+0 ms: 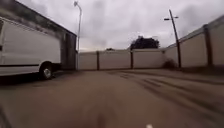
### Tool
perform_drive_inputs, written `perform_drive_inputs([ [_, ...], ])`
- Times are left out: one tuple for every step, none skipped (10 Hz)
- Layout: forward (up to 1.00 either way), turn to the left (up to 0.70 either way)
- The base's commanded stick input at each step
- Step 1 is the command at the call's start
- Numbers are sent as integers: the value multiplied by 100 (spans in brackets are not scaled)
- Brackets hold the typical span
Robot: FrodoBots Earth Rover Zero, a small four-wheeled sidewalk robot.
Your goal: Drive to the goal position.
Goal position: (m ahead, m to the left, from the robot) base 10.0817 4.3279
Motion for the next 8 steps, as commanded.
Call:
perform_drive_inputs([
  [70,0],
  [70,0],
  [70,0],
  [70,0],
  [70,0],
  [70,0],
  [70,0],
  [70,0],
])
